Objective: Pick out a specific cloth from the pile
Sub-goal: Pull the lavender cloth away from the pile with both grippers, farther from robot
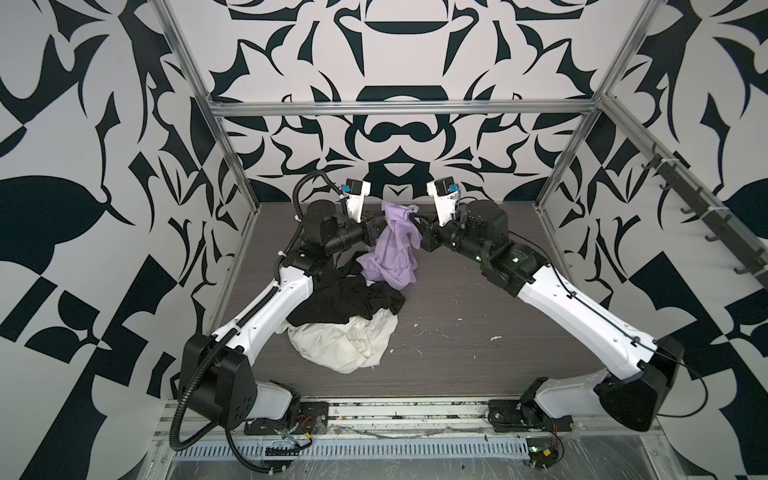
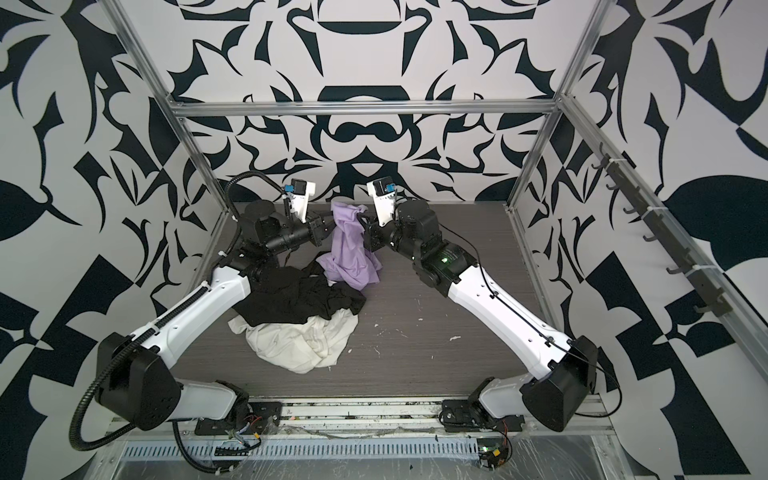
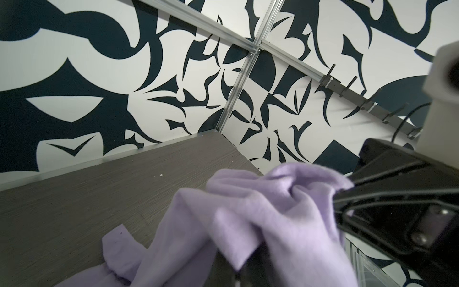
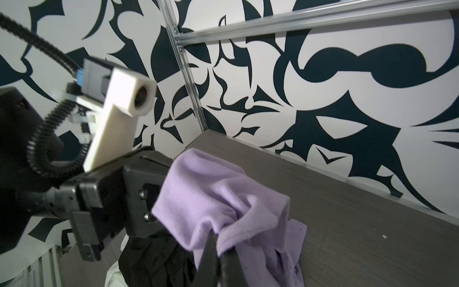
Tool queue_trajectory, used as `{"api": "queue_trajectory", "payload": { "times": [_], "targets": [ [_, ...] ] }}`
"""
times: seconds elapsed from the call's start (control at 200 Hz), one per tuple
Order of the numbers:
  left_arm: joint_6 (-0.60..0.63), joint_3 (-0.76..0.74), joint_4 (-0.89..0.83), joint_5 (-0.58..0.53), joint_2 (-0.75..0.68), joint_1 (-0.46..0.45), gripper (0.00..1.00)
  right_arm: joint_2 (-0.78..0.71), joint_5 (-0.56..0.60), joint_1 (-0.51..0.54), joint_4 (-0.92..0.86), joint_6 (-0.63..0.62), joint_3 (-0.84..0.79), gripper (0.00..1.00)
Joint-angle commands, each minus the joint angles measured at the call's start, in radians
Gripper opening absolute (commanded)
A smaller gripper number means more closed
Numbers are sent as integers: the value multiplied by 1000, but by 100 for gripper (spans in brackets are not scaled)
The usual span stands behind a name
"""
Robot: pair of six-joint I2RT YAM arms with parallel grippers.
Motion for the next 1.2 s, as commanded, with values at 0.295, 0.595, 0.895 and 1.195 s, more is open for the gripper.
{"api": "queue_trajectory", "payload": {
  "times": [0.295, 0.595, 0.895, 1.195],
  "targets": [
    [-39, 107, 48, 19, 5, -49, 0, -113, 48, -39, 33, -10, -125, 0],
    [-38, 183, 40, 19, 53, -95, 0, -153, 55, -51, 34, -8, -181, 0],
    [-37, 221, 42, 17, 94, -109, 0, -215, 52, -58, -3, -23, -209, 14],
    [-42, 243, 52, 23, 123, -118, 0, -298, 84, -64, -137, -74, -177, 48]
  ]
}}
